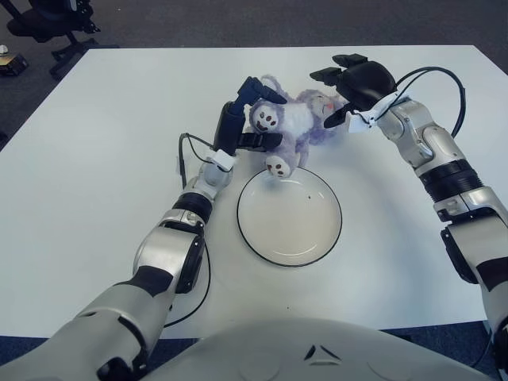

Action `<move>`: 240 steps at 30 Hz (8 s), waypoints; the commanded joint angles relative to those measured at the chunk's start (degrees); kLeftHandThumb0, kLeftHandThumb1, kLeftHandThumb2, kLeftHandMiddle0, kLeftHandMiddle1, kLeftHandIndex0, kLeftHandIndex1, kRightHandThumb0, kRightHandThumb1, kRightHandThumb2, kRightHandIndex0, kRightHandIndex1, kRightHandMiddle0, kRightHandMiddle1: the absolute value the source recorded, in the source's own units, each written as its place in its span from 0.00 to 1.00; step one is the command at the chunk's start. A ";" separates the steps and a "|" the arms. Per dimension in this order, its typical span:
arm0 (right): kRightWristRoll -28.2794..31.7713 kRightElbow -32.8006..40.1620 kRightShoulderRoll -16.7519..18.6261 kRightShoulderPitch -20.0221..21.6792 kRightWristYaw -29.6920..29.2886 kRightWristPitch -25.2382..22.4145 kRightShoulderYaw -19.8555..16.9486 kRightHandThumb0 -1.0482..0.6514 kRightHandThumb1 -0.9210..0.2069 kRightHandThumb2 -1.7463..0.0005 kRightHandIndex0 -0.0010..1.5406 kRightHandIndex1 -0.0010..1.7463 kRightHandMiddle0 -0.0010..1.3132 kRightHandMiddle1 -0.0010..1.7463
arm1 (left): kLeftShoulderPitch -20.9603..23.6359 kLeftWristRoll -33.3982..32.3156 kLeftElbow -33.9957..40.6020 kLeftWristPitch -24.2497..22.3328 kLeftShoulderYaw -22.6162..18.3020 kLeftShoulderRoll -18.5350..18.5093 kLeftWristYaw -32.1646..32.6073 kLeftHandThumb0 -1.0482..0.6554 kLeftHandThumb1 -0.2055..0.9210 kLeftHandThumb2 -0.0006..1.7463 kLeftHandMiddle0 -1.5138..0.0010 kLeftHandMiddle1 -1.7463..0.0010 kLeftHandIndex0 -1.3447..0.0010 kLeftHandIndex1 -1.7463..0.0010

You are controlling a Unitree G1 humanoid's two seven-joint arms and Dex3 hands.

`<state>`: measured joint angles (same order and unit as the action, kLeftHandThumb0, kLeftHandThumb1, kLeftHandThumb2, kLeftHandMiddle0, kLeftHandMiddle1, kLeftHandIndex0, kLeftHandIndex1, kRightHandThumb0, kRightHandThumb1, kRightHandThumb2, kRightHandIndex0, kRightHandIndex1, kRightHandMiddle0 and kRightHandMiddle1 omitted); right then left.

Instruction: Put the doll into the plate.

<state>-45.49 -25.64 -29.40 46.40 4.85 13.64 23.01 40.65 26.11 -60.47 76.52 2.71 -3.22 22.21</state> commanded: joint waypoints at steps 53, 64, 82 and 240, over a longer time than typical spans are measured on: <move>0.22 -33.45 10.18 5.98 -5.72 4.77 7.01 0.22 0.09 1.00 0.23 0.01 0.25 0.00 | -2.42 7.33 0.05 -0.03 2.63 -1.79 14.97 0.61 0.85 0.34 0.77 0.08 0.63 0.22; -1.10 -42.40 14.31 4.29 -19.49 0.03 10.13 0.47 0.07 1.00 0.41 0.04 0.47 0.24 | -2.45 7.58 0.27 -0.13 2.77 -1.92 15.72 0.61 0.85 0.34 0.77 0.08 0.63 0.22; 0.81 -45.28 14.04 1.88 -32.70 5.39 10.63 0.83 0.19 0.60 0.27 0.92 0.29 0.98 | -2.33 7.79 0.33 -0.30 3.17 -2.17 16.48 0.61 0.85 0.33 0.78 0.08 0.62 0.22; 32.50 27.81 -1.17 -25.28 22.50 13.92 -13.75 0.85 0.30 0.44 0.26 1.00 0.36 1.00 | -11.49 -24.35 -5.56 -23.13 -8.17 -1.88 -21.70 0.61 1.00 0.30 0.90 0.02 0.89 0.03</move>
<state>-14.39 0.60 -30.20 21.34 26.92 27.87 9.97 37.18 0.82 -61.64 53.07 -6.19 -7.03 0.93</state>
